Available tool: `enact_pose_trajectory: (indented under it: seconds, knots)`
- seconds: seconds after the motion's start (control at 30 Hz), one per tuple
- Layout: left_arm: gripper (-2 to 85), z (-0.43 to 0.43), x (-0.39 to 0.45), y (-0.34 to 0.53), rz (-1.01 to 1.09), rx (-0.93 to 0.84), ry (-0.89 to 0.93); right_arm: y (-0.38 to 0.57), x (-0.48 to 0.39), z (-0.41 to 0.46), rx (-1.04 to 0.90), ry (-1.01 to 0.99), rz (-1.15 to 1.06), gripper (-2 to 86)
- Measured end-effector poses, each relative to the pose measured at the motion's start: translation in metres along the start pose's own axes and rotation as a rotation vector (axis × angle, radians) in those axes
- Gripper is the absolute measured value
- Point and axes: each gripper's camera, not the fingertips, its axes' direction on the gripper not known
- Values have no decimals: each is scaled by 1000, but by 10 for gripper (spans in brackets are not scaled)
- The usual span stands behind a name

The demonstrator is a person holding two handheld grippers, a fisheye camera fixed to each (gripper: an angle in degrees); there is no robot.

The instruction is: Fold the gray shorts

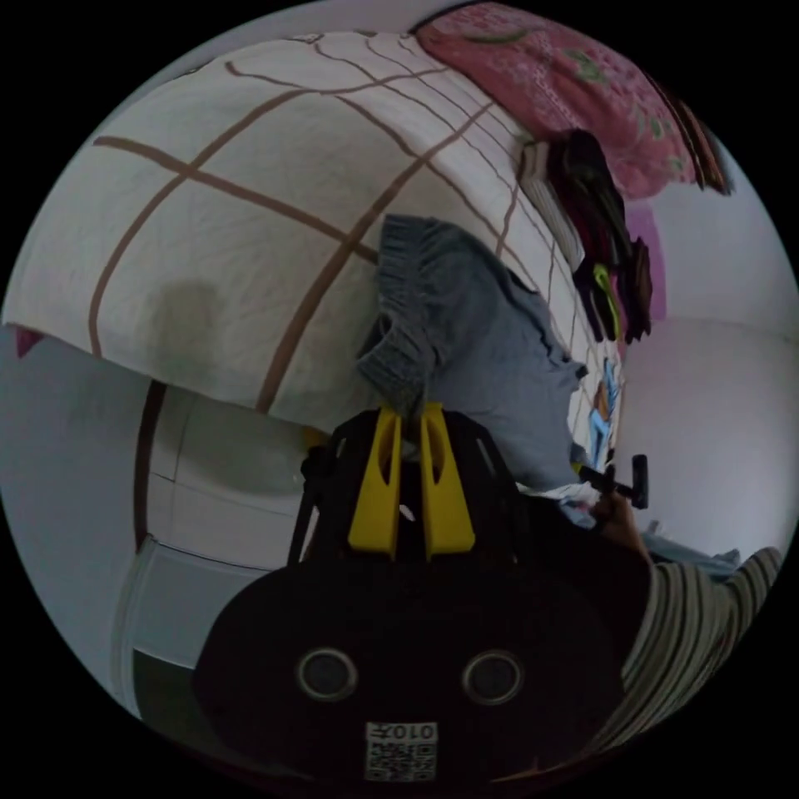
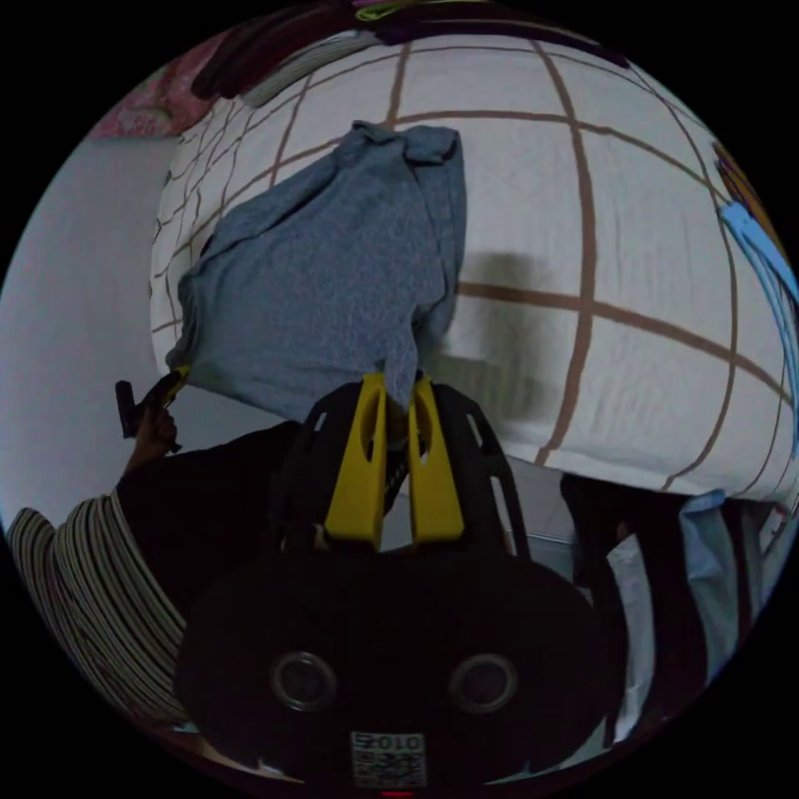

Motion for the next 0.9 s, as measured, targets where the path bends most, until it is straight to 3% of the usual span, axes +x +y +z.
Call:
enact_pose_trajectory:
  seconds: [0.23,0.5,0.73,0.83,0.9]
  knots:
    - [76,-2,-1,23,72,-20,-77,22,0,12,14,161,-62,78]
    - [76,-45,11,35,109,104,-273,15,-41,-39,431,406,-267,102]
    - [72,-56,82,0,280,198,-262,-36,-38,-34,297,277,-193,76]
    - [67,-52,101,3,303,193,-258,-45,-46,-28,235,357,-232,47]
    - [62,-48,108,6,302,185,-257,-55,-50,-24,150,279,-281,44]
